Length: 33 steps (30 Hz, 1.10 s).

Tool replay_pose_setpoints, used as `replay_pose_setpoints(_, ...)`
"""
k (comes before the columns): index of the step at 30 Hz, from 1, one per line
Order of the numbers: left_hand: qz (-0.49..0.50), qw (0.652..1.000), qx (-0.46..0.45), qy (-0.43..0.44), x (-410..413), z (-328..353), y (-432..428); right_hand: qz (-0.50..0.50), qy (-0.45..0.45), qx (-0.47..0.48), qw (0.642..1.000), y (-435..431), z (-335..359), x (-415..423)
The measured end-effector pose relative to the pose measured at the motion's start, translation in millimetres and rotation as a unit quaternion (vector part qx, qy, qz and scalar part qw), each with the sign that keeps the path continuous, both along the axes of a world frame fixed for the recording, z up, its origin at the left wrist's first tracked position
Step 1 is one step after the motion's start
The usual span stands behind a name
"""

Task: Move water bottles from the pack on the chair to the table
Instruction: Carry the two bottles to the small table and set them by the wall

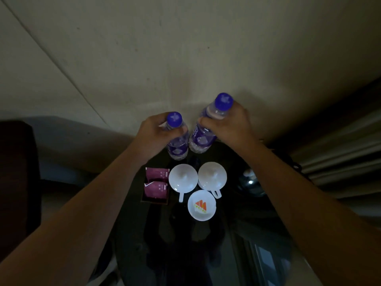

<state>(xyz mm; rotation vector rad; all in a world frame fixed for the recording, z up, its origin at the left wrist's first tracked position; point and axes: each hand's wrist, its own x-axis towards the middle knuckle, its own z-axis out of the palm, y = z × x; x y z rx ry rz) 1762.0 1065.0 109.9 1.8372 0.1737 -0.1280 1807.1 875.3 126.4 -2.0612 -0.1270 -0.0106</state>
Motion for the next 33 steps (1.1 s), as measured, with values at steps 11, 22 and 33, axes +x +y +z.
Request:
replay_pose_setpoints(11,-0.016,1.0,-0.008,0.016,4.6,-29.7,0.3,0.077,0.066,0.0,0.995,-0.2,-52.0,12.4)
replay_pose_setpoints(22,-0.054,0.998,0.013,0.007,7.6,-30.3,-0.4,0.127,0.13,0.019,0.983,2.6,-68.2,14.9)
replay_pose_setpoints(33,-0.061,0.998,0.022,-0.001,-5.3,-28.6,14.5,0.177,0.118,-0.013,0.977,14.6,-76.9,9.4)
